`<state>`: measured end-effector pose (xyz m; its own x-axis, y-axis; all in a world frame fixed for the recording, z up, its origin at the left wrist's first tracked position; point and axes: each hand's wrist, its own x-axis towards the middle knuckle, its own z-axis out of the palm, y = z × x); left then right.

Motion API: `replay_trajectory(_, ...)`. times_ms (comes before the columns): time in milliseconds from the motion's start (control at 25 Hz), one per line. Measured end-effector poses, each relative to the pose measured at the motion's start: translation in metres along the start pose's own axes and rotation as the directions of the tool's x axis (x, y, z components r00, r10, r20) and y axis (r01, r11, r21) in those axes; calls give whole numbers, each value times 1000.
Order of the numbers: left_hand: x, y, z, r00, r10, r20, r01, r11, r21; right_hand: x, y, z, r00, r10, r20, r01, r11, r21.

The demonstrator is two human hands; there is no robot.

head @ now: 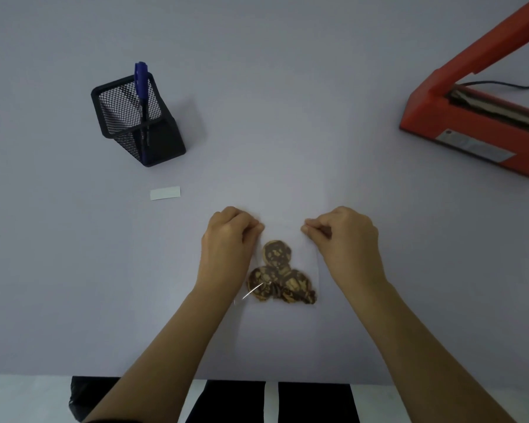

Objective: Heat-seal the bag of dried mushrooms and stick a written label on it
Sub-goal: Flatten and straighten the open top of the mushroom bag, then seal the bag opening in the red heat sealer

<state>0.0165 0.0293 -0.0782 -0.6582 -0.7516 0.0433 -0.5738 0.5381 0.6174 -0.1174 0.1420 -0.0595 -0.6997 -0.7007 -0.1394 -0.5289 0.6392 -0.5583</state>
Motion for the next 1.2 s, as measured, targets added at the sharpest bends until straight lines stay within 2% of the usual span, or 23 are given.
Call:
replay_trajectory(80, -2, 7, 1, 991, -127, -43, 126, 992, -24, -2, -2, 4, 997, 70, -42, -68, 997, 43)
replay_trajectory(240, -3, 26, 2, 919, -388, -70, 388, 922, -16, -8, -7, 10, 978, 195, -76, -184, 973, 138)
replay_trajectory(440, 3, 31, -6, 853, -522, -7, 522, 852, 25, -6, -12, 15, 946, 317, -68, -295, 929, 222)
replay_trajectory(600, 6, 34, -8, 805, -590, 67, 594, 799, -97, -11, -20, 20, 942, 327, -75, -300, 922, 243)
replay_trajectory(720, 8, 29, -7, 811, -566, 148, 581, 810, -78, -13, -20, 16, 938, 344, -37, -317, 896, 310)
replay_trajectory(920, 9, 27, -20, 882, -396, 255, 417, 908, -34, -25, -19, -9, 933, 348, 96, -356, 845, 398)
replay_trajectory(1000, 10, 29, -27, 880, -359, 310, 412, 903, -123, -30, -15, -17, 918, 365, 153, -393, 803, 447)
replay_trajectory(1080, 11, 30, -35, 865, -322, 385, 438, 859, -265, -35, -10, -25, 904, 374, 205, -422, 719, 552)
replay_trajectory(1200, 19, 35, -45, 815, -180, 550, 448, 799, -402, -41, 1, -45, 894, 361, 266, -441, 602, 666)
